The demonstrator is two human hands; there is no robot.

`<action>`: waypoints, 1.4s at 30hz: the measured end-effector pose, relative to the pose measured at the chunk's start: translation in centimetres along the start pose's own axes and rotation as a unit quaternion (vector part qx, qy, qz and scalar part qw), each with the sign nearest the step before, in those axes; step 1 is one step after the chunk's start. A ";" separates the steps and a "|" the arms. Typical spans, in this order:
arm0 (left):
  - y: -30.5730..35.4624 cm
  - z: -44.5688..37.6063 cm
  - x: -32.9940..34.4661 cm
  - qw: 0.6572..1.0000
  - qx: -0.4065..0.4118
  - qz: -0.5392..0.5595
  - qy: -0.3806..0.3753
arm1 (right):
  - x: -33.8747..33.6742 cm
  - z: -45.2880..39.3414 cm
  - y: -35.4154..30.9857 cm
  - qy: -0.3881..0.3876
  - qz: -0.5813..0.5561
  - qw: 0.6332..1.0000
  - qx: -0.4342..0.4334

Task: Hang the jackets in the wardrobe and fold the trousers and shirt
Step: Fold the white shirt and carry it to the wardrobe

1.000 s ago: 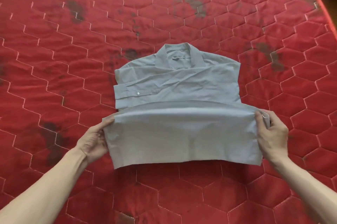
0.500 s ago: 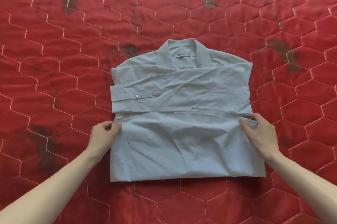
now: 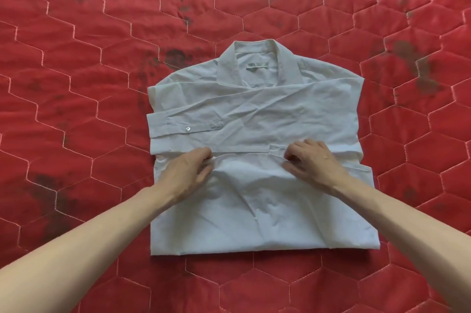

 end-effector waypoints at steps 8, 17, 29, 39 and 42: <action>0.6 0.8 -2.5 0.960 0.173 -0.098 0.198 | -2.0 -0.2 0.7 0.173 0.025 0.985 -0.010; 1.4 -2.8 0.2 0.993 -0.082 -0.053 -0.067 | 0.0 -0.3 -0.4 0.056 0.004 0.996 0.076; 3.0 1.0 -1.1 0.896 0.384 -0.171 0.146 | -1.4 1.9 -0.1 0.177 0.047 0.972 -0.146; 1.5 -2.3 0.7 0.984 0.000 -0.094 0.151 | -0.7 -1.6 0.5 0.126 0.034 0.990 0.045; 2.2 -3.3 0.8 0.991 -0.027 -0.076 0.109 | -0.4 -1.9 0.3 0.115 0.042 0.992 0.040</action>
Point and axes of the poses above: each hand's wrist, its own z-axis away from the middle knuckle, its own x-axis out of the palm, y = z × x, the point moved 2 cm from there along -z, towards the middle knuckle, and after that the axes turned 4 degrees about -z, right-handed, at the moved point
